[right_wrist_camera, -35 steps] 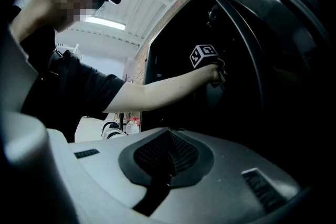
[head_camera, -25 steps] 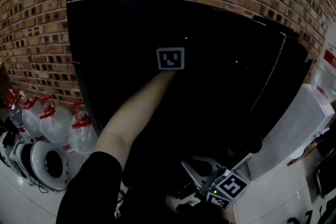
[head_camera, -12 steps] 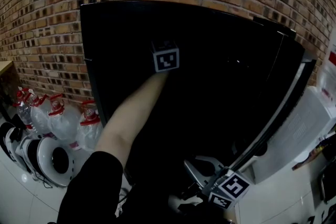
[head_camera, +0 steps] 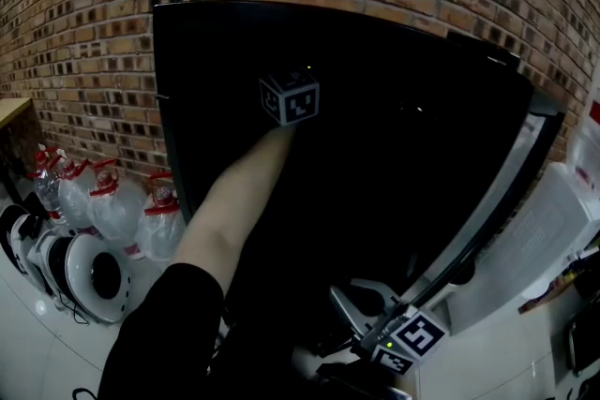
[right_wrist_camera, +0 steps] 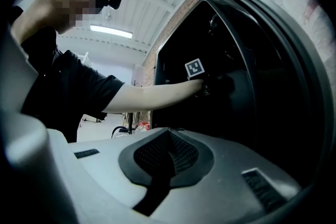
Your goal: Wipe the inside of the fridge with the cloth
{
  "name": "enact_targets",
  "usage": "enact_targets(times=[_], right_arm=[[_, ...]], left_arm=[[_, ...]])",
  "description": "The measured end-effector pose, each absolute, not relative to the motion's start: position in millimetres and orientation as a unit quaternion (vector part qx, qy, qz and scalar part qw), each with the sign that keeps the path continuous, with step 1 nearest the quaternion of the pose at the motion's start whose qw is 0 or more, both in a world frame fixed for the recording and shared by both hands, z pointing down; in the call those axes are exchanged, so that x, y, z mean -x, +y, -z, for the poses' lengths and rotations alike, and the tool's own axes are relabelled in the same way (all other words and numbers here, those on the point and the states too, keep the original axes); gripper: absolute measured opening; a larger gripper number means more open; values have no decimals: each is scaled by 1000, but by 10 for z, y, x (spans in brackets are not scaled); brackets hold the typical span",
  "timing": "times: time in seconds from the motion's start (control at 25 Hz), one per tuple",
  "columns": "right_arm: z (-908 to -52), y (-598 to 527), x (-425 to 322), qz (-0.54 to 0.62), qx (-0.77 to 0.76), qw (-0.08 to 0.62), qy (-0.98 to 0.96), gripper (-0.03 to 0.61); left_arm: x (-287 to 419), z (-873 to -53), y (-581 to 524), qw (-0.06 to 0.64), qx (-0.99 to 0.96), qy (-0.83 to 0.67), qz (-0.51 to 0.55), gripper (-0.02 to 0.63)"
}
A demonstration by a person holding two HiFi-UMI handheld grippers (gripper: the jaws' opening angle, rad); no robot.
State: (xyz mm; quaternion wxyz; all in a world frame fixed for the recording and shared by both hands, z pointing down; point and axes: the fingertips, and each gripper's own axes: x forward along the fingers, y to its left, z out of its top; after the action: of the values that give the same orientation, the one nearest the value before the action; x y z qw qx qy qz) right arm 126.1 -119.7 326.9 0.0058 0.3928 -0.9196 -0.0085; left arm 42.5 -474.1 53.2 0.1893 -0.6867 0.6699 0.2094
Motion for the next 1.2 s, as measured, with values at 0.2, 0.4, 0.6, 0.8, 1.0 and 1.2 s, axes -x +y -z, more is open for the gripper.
enact_targets(times=[0.2, 0.4, 0.6, 0.8, 1.0, 1.2], right_arm=[[-3303, -1166, -1285, 5, -397, 14, -918, 3], [-3336, -1186, -1269, -3, -396, 15, -918, 3], [-3356, -1258, -1129, -3, -389, 19, -921, 3], [-3405, -1277, -1149, -6, -402, 29, -915, 3], [-3419, -1271, -1342, -8, -430, 21, -903, 3], [-3422, -1294, -1428, -11, -443, 19, -896, 3]], left_arm=[[-402, -538, -4656, 193, 678, 673, -223, 48], [-671, -704, -4389, 143, 763, 553, -302, 48], [-1385, -1029, -4168, 119, 845, 438, -284, 48], [-1896, -1305, -4215, 35, 886, 371, -276, 48], [-2190, -1359, -4329, 53, 893, 363, -260, 48], [-2318, -1350, -4431, 63, 889, 377, -251, 48]])
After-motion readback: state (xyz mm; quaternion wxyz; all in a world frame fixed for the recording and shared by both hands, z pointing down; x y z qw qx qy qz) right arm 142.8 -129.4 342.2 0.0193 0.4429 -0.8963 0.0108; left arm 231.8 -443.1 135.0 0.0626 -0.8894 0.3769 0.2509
